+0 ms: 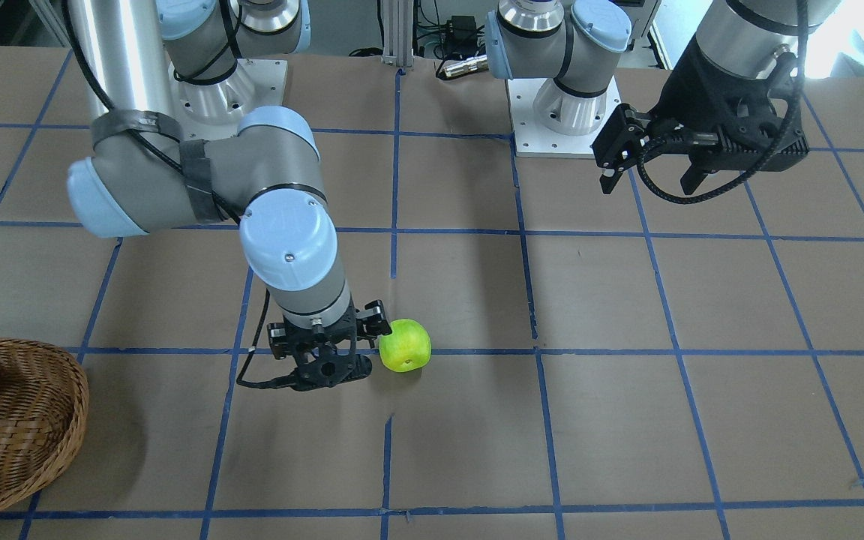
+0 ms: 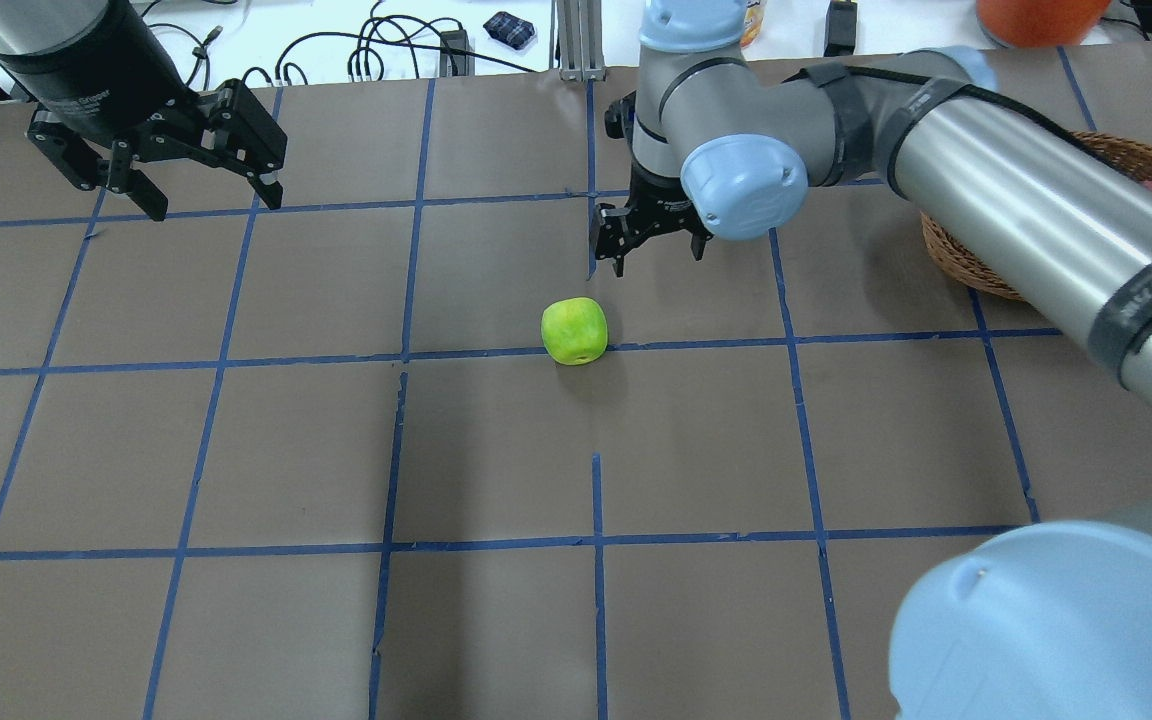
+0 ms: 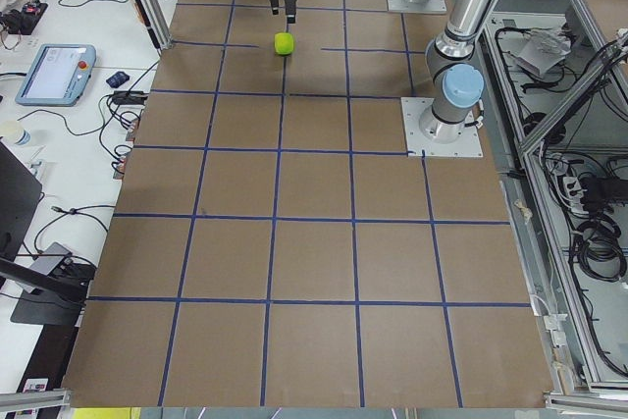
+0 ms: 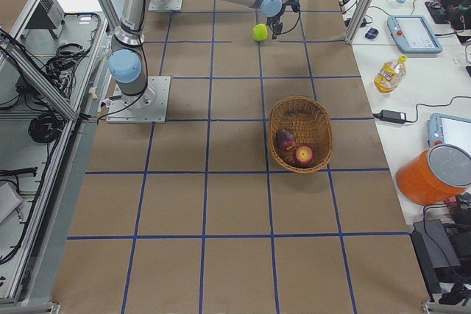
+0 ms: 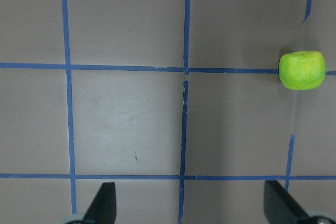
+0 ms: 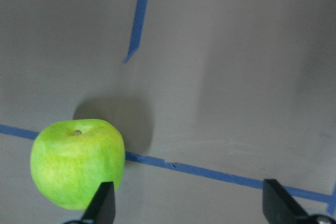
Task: Put all apples into basket
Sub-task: 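Lower the right gripper onto the green apple and close it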
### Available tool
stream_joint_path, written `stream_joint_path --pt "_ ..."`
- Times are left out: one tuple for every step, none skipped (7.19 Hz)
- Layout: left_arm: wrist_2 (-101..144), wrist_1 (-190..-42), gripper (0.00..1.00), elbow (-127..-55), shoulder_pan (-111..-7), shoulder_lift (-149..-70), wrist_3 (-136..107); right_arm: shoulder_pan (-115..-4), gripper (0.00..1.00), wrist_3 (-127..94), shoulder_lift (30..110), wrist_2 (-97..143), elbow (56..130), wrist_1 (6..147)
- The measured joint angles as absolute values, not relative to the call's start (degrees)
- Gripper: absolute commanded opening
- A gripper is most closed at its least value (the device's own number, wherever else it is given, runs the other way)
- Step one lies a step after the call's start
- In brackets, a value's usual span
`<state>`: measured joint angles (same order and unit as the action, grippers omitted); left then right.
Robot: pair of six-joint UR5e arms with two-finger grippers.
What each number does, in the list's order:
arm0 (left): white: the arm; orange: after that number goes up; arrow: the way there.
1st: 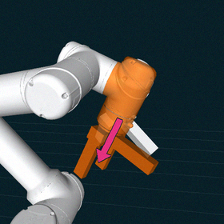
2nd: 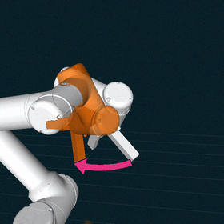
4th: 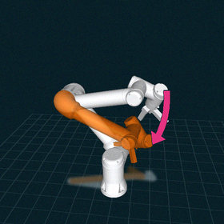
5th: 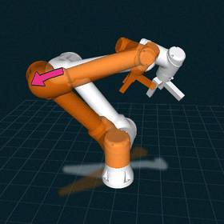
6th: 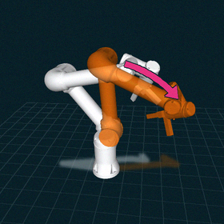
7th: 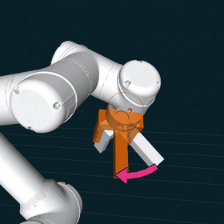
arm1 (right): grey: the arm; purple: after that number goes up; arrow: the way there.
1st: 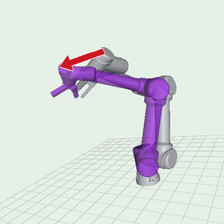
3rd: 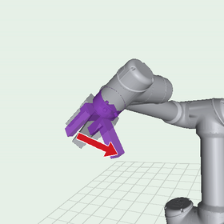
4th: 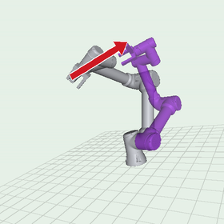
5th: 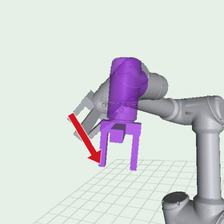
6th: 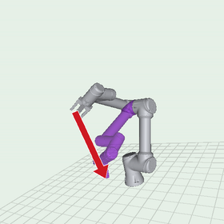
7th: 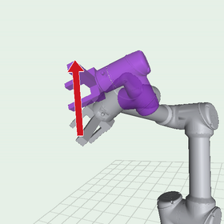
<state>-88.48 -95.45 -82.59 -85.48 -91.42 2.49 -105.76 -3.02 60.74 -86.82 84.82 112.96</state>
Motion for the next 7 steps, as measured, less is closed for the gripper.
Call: stream_joint_path --pt "-88.56 -94.72 1.0 -82.81 -85.5 -91.02 2.52 -108.13 1.0 -4.98 58.79 -86.4 84.81 115.94" --pt "-88.56 -94.32 1.0 -82.77 -85.51 -90.7 2.54 -109.57 1.0 -6.34 57.77 -85.9 84.8 117.5" --pt "-88.64 -94.19 1.0 -82.66 -85.51 -90.46 2.55 -110.29 1.0 -7.95 57.43 -85.31 84.79 117.91" --pt "-89.02 -94.23 1.0 -82.7 -85.52 -90.29 2.51 -110.77 1.0 -9.3 57.21 -85.06 84.87 117.89" --pt "-89.46 -94.28 1.0 -82.8 -85.55 -90.22 2.3 -111.17 1.0 -9.96 56.98 -84.96 85.33 117.9" --pt "-89.61 -94.26 1.0 -82.84 -85.56 -90.22 2.09 -111.32 1.0 -10.18 56.8 -84.91 86.19 118.12" --pt "-89.62 -94.23 1.0 -82.87 -85.56 -90.22 2.08 -111.37 0.98 -10.18 56.51 -84.95 87.2 118.42"
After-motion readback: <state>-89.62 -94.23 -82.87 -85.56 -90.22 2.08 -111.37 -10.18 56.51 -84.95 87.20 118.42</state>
